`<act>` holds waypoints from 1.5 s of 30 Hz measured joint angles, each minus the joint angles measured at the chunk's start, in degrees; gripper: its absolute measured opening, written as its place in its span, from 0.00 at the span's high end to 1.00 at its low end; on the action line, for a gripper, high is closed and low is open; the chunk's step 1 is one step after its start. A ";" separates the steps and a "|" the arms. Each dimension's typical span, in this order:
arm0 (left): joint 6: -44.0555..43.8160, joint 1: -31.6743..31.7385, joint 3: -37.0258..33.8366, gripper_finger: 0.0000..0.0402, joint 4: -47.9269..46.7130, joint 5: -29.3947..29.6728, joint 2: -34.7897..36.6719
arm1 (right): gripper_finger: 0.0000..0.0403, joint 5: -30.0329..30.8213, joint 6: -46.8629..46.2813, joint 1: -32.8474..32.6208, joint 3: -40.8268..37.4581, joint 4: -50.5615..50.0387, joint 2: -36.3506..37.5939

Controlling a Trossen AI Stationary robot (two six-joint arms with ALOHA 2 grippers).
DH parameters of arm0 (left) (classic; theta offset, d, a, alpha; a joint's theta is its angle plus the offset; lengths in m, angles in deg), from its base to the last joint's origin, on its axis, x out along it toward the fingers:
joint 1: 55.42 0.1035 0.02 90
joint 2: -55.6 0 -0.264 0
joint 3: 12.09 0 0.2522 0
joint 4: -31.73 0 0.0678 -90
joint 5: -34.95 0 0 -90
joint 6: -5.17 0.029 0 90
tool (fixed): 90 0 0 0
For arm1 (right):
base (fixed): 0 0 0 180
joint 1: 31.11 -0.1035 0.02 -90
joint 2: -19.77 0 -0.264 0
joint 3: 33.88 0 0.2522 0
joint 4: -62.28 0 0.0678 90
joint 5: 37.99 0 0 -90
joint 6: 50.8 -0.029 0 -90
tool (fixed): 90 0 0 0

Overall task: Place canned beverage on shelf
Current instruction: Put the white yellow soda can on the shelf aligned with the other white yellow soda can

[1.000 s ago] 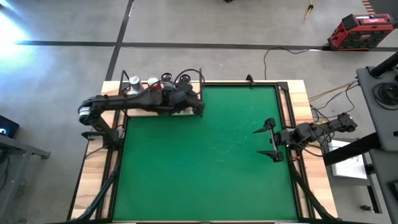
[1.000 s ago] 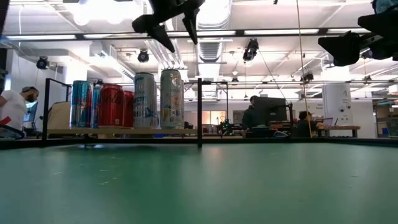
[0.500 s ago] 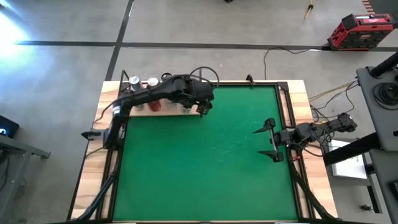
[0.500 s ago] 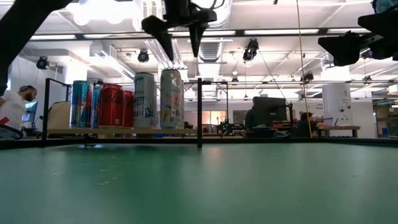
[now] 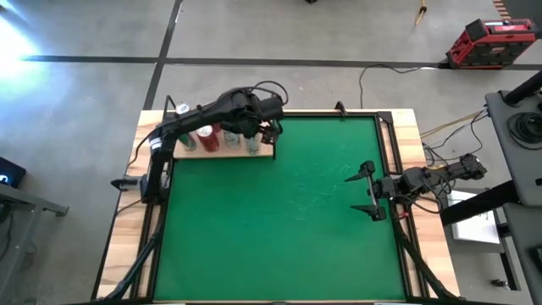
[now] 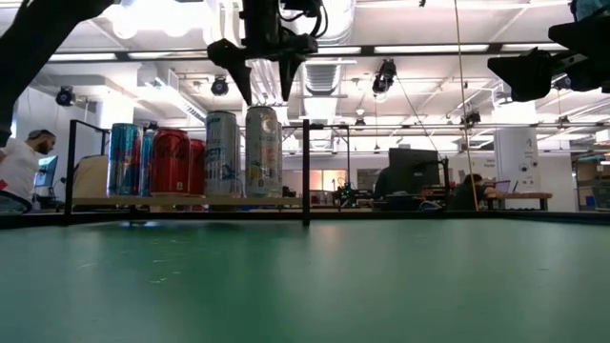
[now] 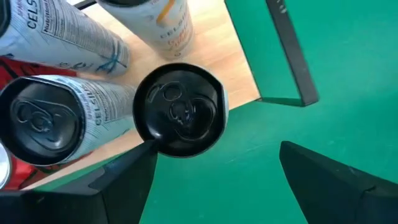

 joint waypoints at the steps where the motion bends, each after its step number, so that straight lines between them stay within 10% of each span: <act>1: -0.22 0.00 0.37 0.20 0.00 0.09 0.00 | 0.02 0.00 0.02 0.00 -0.02 0.00 0.00; 45: -8.71 2.08 -7.49 0.24 4.63 3.55 -0.02 | 0.02 -0.02 0.01 -0.01 -0.01 -0.02 0.00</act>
